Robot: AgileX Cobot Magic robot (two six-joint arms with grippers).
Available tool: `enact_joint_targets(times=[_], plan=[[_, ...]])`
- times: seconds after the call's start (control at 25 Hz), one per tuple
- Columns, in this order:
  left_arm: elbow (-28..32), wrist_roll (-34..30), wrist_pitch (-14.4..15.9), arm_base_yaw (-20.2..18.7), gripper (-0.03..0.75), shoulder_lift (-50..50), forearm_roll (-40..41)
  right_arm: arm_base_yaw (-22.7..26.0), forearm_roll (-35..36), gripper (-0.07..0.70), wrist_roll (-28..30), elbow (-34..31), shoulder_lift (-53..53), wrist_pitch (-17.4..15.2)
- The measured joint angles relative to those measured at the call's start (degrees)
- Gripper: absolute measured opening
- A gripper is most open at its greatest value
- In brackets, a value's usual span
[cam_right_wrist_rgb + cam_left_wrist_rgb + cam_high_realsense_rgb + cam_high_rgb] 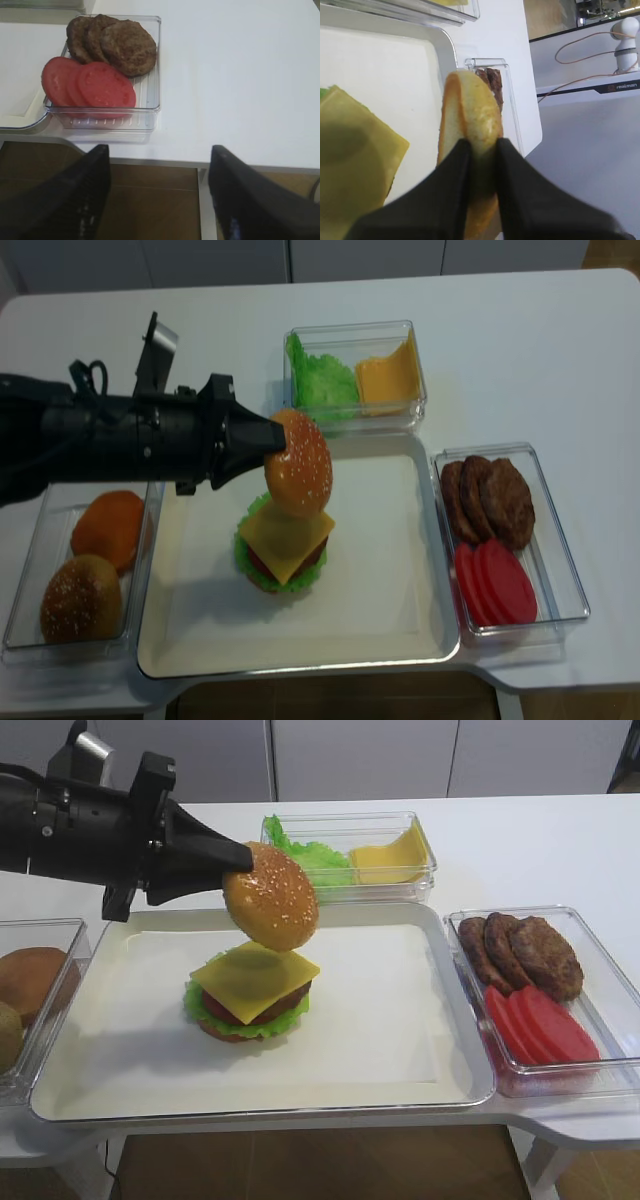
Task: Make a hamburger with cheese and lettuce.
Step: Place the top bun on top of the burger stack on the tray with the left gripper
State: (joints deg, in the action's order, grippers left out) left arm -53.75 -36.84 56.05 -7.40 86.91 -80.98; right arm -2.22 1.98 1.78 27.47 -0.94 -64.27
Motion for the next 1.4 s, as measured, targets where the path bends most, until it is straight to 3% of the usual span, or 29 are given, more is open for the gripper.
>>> enact_joint_targets(times=[0.44, 1.08, 1.4], plan=[[0.00, 0.24, 0.97, 0.00, 0.109, 0.00, 3.83, 0.00, 0.00, 0.468, -0.10, 0.00, 0.00, 0.00], [0.00, 0.10, 5.57, 1.67, 0.108, 4.70, 2.84, 0.00, 0.00, 0.465, -0.10, 0.00, 0.00, 0.00], [-0.10, -1.72, 5.76, 1.67, 0.106, 6.40, 1.61, 0.00, 0.00, 0.465, -0.10, 0.00, 0.00, 0.00]])
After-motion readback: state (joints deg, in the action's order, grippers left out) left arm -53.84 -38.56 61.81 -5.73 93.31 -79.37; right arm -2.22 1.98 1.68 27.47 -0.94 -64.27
